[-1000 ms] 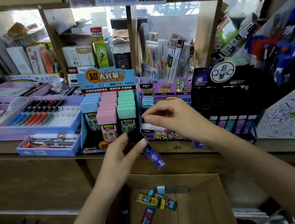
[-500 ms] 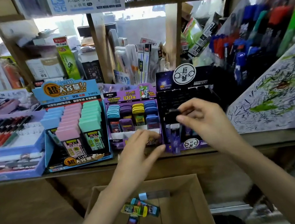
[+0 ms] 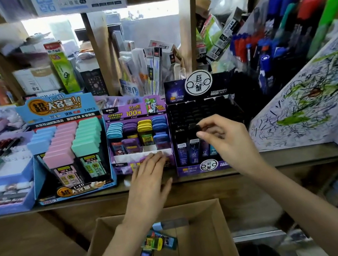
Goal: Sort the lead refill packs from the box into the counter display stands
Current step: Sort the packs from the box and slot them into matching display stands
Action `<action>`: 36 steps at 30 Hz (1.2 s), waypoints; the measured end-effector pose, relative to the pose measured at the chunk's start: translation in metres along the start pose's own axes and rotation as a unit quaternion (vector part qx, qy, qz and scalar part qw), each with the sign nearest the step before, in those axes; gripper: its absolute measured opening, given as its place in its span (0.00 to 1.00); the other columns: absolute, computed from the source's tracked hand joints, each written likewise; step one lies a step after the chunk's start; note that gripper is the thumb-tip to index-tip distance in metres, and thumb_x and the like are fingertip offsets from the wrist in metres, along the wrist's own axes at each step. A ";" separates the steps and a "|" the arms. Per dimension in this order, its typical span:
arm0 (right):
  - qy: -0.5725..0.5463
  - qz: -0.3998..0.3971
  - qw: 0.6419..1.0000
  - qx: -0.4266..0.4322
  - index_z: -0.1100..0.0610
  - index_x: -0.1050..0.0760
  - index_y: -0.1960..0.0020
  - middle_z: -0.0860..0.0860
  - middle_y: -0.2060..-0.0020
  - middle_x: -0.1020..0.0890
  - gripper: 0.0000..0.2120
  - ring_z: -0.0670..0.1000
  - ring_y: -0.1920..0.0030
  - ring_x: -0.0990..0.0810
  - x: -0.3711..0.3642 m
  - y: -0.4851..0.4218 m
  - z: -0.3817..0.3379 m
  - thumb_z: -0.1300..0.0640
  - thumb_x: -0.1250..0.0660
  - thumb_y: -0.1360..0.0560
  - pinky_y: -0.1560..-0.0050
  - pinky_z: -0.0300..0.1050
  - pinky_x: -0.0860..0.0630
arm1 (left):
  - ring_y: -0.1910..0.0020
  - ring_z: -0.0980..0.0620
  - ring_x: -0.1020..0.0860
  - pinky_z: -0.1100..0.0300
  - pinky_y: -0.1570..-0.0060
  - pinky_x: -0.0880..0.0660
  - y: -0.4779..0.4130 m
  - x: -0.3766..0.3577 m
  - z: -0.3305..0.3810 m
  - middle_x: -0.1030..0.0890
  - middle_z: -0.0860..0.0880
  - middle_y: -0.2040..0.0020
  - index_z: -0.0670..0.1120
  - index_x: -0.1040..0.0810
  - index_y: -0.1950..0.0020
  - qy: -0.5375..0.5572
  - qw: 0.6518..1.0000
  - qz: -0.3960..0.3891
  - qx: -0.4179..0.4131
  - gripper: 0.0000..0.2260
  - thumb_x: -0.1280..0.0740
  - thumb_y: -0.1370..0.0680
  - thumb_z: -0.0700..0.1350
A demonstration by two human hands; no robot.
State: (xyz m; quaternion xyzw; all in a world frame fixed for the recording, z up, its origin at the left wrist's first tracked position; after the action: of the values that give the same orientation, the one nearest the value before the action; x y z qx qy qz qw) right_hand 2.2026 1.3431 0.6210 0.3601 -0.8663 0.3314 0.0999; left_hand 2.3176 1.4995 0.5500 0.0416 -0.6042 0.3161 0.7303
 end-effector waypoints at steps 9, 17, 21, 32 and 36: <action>0.092 0.014 0.994 -0.053 0.60 0.21 0.48 0.49 0.60 0.20 0.08 0.47 0.57 0.21 -0.010 -0.002 0.007 0.58 0.31 0.25 0.56 0.33 0.25 | 0.29 0.48 0.34 0.51 0.31 0.37 0.012 0.017 0.008 0.27 0.48 0.33 0.44 0.27 0.34 0.033 0.998 0.050 -0.033 0.17 0.34 0.23 0.43; 0.240 0.004 0.969 0.056 0.59 0.21 0.52 0.50 0.59 0.20 0.06 0.46 0.60 0.23 -0.010 0.059 0.007 0.57 0.34 0.23 0.59 0.42 0.24 | 0.47 0.51 0.24 0.55 0.48 0.25 0.101 -0.004 -0.029 0.23 0.50 0.46 0.47 0.24 0.41 0.110 0.993 -0.021 0.032 0.12 0.32 0.24 0.44; 0.236 -0.106 0.966 -0.032 0.59 0.22 0.49 0.52 0.54 0.21 0.06 0.50 0.54 0.22 -0.042 0.125 0.053 0.58 0.34 0.24 0.51 0.48 0.24 | 0.42 0.52 0.27 0.63 0.45 0.31 0.155 -0.060 -0.068 0.29 0.51 0.40 0.48 0.28 0.36 0.145 0.966 -0.149 0.151 0.17 0.33 0.23 0.48; 0.301 -0.141 0.888 -0.317 0.58 0.38 0.34 0.57 0.40 0.31 0.22 0.58 0.52 0.21 -0.100 0.210 0.149 0.60 0.35 0.26 0.56 0.49 0.24 | 0.35 0.47 0.30 0.52 0.37 0.32 0.165 -0.172 -0.119 0.31 0.47 0.32 0.47 0.35 0.30 0.135 0.947 -0.195 0.215 0.23 0.34 0.23 0.48; 0.258 -0.107 0.901 -0.332 0.59 0.41 0.33 0.58 0.41 0.28 0.23 0.57 0.53 0.21 -0.097 0.213 0.160 0.60 0.36 0.24 0.57 0.47 0.26 | 0.30 0.48 0.37 0.53 0.31 0.38 0.134 -0.193 -0.114 0.35 0.48 0.29 0.46 0.39 0.27 0.069 0.976 -0.148 0.144 0.25 0.36 0.22 0.49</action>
State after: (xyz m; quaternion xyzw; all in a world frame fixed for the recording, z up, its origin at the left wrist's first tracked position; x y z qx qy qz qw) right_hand 2.1364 1.4046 0.3523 0.2982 -0.8260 0.0928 0.4691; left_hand 2.3328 1.5774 0.3013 0.2134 -0.4874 0.2899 0.7955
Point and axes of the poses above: each hand's wrist, its own y-axis away from the middle knuckle, its own x-axis out of the back of the hand, z = x × y, the point moved 3 cm from there along -y, towards the middle knuckle
